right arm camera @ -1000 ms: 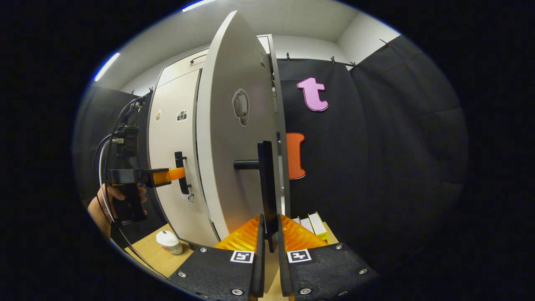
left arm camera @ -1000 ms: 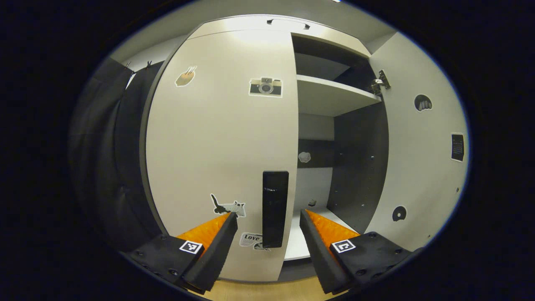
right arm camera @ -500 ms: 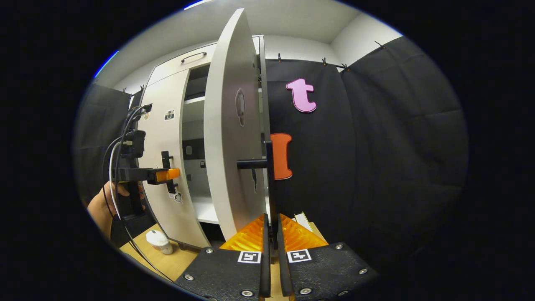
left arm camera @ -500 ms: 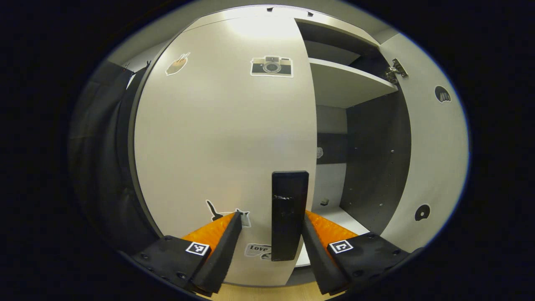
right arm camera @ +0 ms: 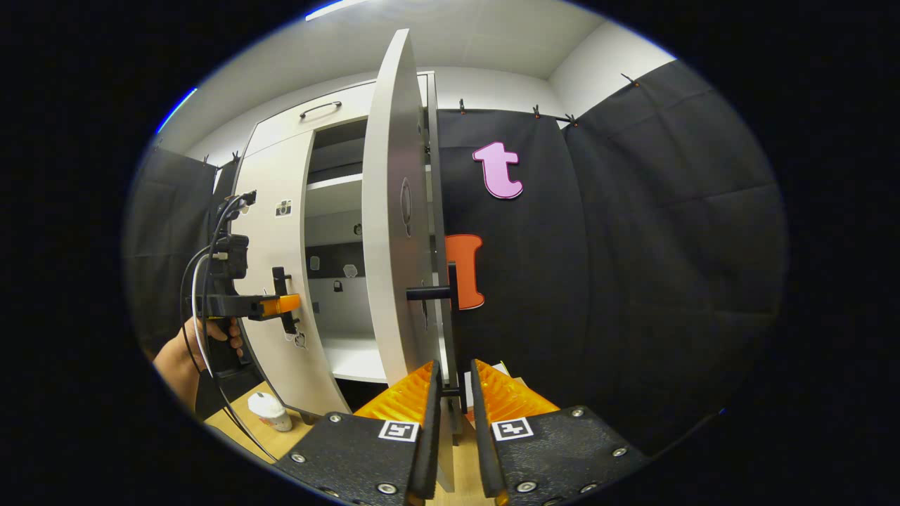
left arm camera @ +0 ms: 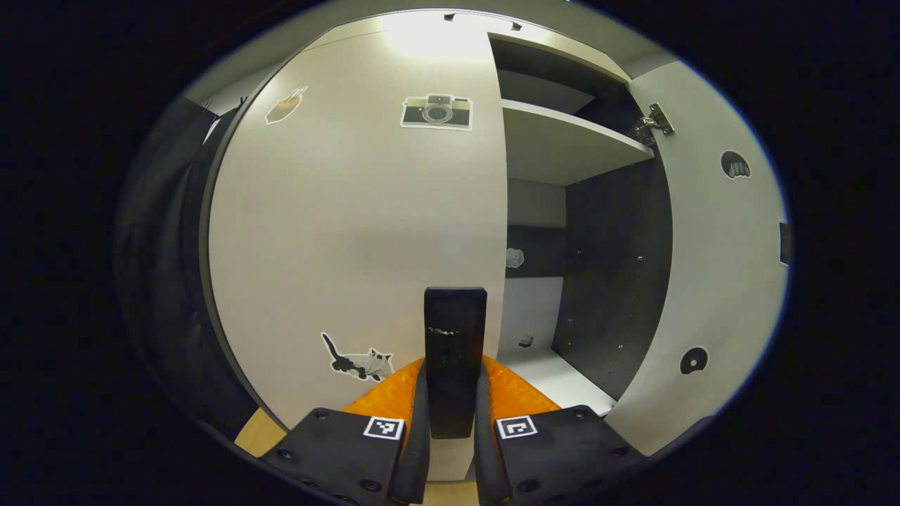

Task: Open the right door of the double-door shoe cabinet with the right hand, and open the left door with the left hand.

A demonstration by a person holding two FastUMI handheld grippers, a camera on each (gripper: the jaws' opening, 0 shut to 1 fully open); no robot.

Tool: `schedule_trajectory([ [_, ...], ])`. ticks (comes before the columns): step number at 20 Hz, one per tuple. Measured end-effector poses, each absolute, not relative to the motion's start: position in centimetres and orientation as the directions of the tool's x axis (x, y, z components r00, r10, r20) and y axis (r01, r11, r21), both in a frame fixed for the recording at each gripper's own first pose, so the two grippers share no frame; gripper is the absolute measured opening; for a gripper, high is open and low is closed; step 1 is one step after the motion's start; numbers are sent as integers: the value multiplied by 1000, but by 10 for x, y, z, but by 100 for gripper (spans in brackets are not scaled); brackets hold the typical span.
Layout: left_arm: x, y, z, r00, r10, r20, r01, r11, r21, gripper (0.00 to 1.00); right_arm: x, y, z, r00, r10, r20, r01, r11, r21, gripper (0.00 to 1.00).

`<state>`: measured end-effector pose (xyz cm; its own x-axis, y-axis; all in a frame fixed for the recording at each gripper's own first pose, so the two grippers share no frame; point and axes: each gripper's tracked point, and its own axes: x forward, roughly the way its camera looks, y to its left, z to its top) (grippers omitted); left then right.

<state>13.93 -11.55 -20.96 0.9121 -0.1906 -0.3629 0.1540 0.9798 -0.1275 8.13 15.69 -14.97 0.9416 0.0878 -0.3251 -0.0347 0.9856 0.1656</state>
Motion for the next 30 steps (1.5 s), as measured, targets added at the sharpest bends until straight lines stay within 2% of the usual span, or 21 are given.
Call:
schedule_trajectory([
  [1, 138, -115, -209, 912, -190, -365, 151, 979, -133, 34, 80, 157, -149, 941, 89, -325, -37, 986, 165, 25],
  [2, 136, -114, -209, 914, -189, -359, 149, 979, -138, 34, 78, 159, -147, 942, 104, -320, -47, 983, 180, 31],
  [4, 133, -113, -208, 922, -187, -340, 154, 981, -122, 34, 80, 164, -141, 947, 116, -299, -50, 975, 218, 32],
  [9, 125, -107, -208, 914, -183, -362, 159, 983, -95, 34, 78, 178, -117, 961, 168, -221, -106, 958, 265, 50],
  [10, 123, -106, -208, 913, -180, -365, 163, 984, -76, 34, 77, 181, -115, 961, 182, -206, -124, 957, 263, 51],
  [11, 123, -105, -208, 914, -177, -364, 165, 984, -64, 34, 77, 182, -111, 964, 189, -189, -137, 957, 256, 56],
  [12, 116, -104, -206, 913, -180, -366, 167, 984, -66, 34, 78, 183, -107, 968, 187, -170, -143, 960, 241, 51],
  [14, 102, -99, -205, 912, -189, -365, 169, 982, -86, 34, 83, 183, -103, 972, 187, -145, -154, 965, 211, 51],
  [18, 85, -92, -202, 914, -199, -354, 180, 980, -87, 34, 83, 197, -95, 963, 252, -97, -235, 959, 160, 51],
  [20, 82, -85, -201, 905, -223, -361, 191, 974, -124, 28, 87, 205, -92, 959, 273, -77, -263, 957, 126, 52],
  [21, 80, -83, -200, 903, -229, -364, 192, 972, -135, 28, 86, 209, -91, 956, 284, -71, -275, 955, 112, 59],
  [22, 82, -86, -201, 898, -237, -369, 202, 971, -131, 27, 85, 215, -90, 952, 296, -71, -289, 952, 98, 51],
  [25, 84, -85, -199, 906, -238, -351, 207, 971, -121, 23, 93, 230, -92, 946, 316, -72, -311, 948, 70, 61],
  [27, 84, -86, -199, 906, -238, -350, 207, 970, -123, 19, 91, 233, -96, 941, 329, -81, -324, 943, 71, 61],
  [30, 83, -85, -199, 912, -227, -343, 183, 971, -155, 19, 95, 231, -103, 941, 325, -93, -321, 946, 51, 66],
])
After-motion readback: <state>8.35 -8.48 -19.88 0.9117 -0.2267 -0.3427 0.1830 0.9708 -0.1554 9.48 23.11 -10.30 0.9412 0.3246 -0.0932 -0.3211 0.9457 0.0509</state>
